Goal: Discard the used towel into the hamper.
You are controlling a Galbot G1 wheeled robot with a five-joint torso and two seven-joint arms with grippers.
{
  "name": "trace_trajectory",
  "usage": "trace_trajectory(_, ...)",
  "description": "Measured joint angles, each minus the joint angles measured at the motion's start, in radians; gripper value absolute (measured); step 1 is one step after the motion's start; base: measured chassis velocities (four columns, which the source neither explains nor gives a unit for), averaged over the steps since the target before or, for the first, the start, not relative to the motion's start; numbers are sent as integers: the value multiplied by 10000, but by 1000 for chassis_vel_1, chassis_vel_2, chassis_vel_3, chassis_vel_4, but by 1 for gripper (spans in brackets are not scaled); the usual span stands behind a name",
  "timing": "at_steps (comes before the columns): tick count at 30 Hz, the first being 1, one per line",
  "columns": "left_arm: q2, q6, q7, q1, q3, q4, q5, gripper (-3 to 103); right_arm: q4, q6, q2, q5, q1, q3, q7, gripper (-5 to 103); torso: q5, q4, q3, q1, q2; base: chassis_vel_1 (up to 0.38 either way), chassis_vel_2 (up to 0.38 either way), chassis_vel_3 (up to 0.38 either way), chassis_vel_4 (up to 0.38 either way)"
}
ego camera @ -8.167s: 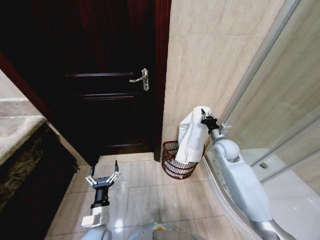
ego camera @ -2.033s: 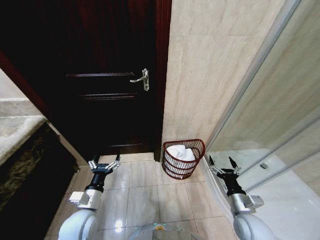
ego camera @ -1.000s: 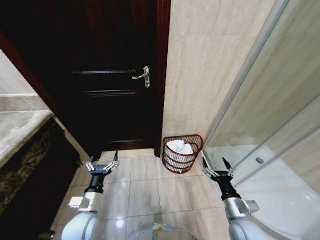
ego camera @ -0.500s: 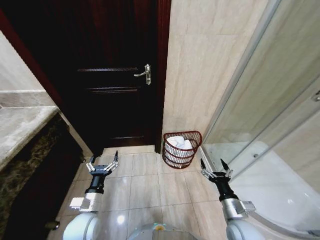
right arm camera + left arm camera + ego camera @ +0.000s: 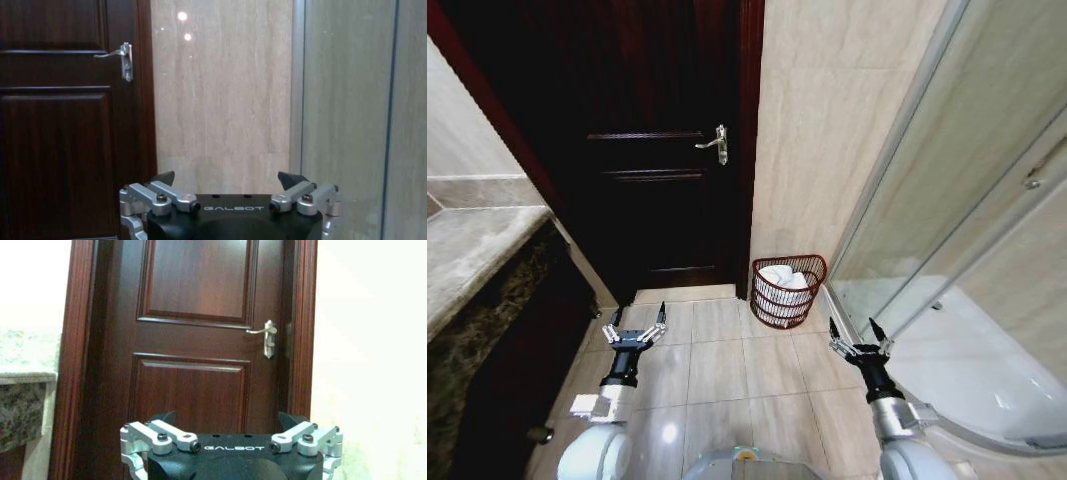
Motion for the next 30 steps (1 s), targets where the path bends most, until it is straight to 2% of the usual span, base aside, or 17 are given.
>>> trace_trajectory(30,-159,-100,14,-129,47,190,56,100,-109,29,113,-176,169,-192,73,100,-1,-1,1,1,0,12,-16,-15,12)
